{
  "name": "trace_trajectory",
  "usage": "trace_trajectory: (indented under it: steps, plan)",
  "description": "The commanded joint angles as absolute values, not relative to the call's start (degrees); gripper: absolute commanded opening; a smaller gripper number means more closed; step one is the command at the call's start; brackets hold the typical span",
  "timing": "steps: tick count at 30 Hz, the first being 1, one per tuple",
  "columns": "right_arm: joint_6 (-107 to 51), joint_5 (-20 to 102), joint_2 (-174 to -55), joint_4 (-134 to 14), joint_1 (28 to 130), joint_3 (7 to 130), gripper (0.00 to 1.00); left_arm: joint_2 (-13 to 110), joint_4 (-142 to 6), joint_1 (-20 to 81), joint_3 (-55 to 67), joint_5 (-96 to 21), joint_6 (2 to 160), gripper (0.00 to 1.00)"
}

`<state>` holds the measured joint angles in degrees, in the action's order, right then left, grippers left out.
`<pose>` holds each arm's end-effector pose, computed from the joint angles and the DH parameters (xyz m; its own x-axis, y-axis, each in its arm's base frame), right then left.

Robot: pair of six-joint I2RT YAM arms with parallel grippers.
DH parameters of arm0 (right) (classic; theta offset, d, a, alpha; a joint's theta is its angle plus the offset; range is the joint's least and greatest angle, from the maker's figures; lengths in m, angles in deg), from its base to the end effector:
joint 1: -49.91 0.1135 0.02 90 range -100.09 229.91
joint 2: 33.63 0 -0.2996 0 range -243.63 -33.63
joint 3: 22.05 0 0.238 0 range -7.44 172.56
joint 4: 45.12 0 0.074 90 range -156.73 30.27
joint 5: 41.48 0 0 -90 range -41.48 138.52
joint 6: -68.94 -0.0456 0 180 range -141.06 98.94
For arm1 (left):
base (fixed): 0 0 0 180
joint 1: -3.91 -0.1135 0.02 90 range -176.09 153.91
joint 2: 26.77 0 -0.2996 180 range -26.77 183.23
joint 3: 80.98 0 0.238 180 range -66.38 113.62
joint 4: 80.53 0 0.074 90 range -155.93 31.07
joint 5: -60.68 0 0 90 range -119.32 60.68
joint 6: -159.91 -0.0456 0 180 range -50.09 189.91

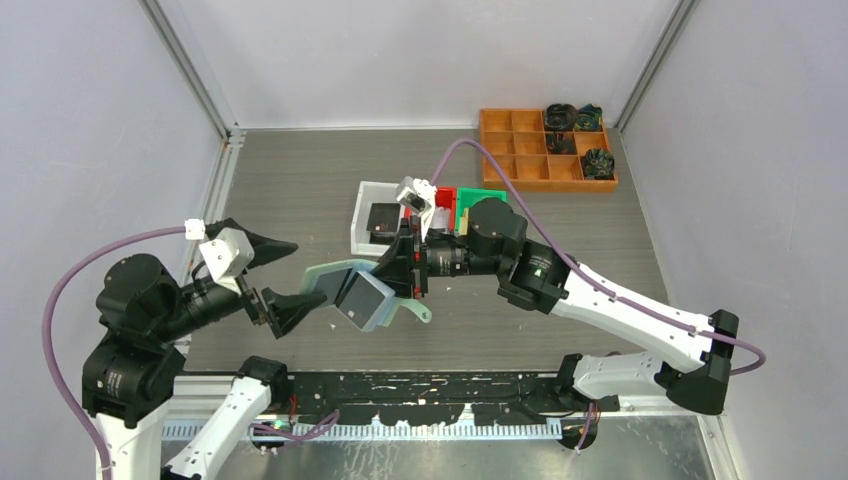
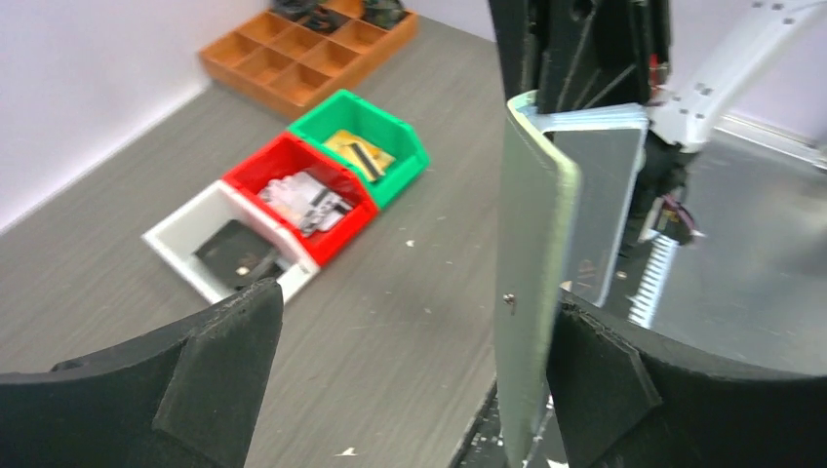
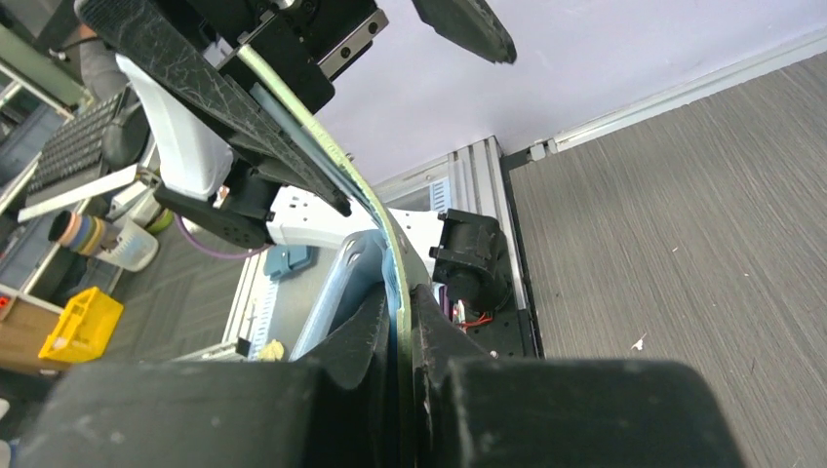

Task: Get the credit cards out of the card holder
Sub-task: Remove the credit card from the card holder.

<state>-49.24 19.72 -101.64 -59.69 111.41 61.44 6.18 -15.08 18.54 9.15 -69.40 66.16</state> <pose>0.1005 0.2312 0.4566 -0.4655 0.0099 -0.8850 -0.8850 -0.0112 0.4654 -0.0022 -0.0298 0.4608 -0.0859 0.0741 -0.9935 0.8171 0.5758 -0.0277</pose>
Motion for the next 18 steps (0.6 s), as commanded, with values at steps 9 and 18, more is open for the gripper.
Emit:
trace_trajectory:
  steps: [9,18]
  plan:
    - [-44.9,14.8,-99.2,-60.1,111.3,64.9,0.01,9.7,-15.1,18.6,9.8,-79.6,72.6,0.84]
    - [-44.1,15.3,-99.6,-57.1,111.3,64.5,0.01,10.6,-13.8,18.7,9.8,-82.7,73.3,0.32]
